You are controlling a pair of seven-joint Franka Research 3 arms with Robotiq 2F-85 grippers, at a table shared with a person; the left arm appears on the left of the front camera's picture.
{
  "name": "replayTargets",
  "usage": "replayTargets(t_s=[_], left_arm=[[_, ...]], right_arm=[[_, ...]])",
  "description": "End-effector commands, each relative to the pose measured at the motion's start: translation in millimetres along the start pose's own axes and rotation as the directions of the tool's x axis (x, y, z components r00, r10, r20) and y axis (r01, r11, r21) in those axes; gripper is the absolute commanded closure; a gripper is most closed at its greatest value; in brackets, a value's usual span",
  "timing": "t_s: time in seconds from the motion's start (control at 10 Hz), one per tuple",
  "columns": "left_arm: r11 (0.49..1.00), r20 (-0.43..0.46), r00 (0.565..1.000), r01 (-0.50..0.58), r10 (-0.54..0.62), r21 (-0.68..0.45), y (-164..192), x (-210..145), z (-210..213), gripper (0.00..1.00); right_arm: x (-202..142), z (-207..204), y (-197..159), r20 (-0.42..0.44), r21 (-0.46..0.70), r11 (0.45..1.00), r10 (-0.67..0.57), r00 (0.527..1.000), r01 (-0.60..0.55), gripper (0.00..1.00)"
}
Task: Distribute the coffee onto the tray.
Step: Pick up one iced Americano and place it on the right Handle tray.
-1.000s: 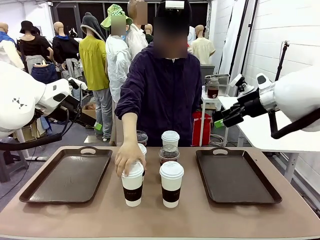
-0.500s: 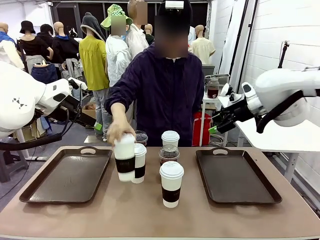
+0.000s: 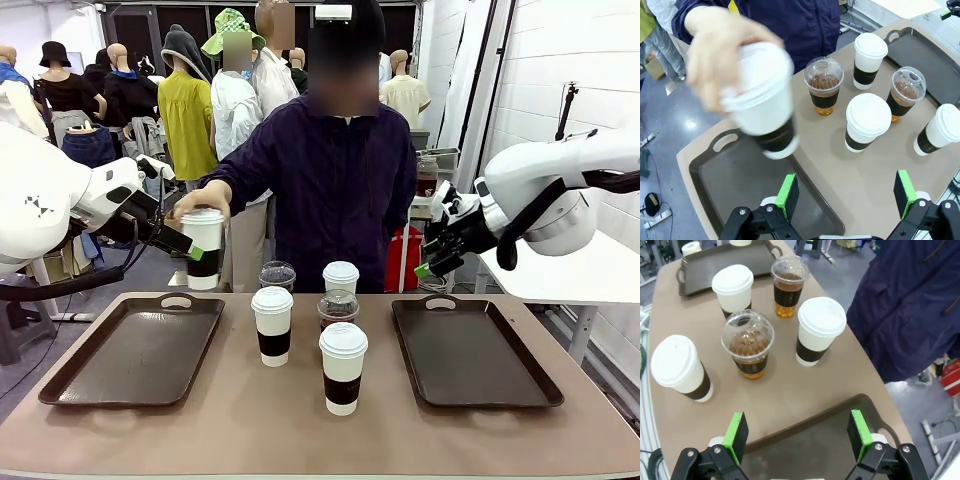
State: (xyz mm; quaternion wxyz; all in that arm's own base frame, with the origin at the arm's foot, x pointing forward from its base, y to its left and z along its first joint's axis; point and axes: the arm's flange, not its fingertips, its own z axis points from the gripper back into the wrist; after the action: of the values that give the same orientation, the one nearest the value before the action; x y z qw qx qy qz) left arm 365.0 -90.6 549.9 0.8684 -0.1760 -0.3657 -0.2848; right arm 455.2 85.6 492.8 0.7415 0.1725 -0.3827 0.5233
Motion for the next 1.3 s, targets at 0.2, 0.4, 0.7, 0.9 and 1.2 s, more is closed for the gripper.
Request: replayTargets(t_s=[0.2, 0.4, 0.7, 0.9, 1.2], left_arm=[[1.000, -0.002, 1.000, -0.003, 0.003, -0.006, 1, 0, 0, 0.00], [1.000, -0.002, 1.000, -0.003, 0.003, -0.006, 1, 0, 0, 0.00], [1.000, -0.002, 1.000, -0.003, 0.003, -0.006, 1, 0, 0, 0.00], [1.000, -0.002, 1.000, -0.003, 0.003, -0.006, 1, 0, 0, 0.00], [1.000, -0.002, 1.000, -0.003, 0.003, -0.006, 1, 0, 0, 0.00]], right_arm=[[3, 3, -3, 0.022, 0.013, 1.000, 0.025, 0.999, -0.025, 0.00], [15, 2, -8, 0.013, 0.073, 0.997, 0.004, 1.000, -0.005, 0.00], [18, -15, -34, 0.210, 0.254, 0.967, -0.045, 0.977, -0.010, 0.00], [12, -30, -43, 0.288, 0.313, 0.950, -0.110, 0.951, 0.016, 0.00], [-9, -60, -45, 0.458, 0.286, 0.956, -0.076, 0.885, -0.066, 0.00]])
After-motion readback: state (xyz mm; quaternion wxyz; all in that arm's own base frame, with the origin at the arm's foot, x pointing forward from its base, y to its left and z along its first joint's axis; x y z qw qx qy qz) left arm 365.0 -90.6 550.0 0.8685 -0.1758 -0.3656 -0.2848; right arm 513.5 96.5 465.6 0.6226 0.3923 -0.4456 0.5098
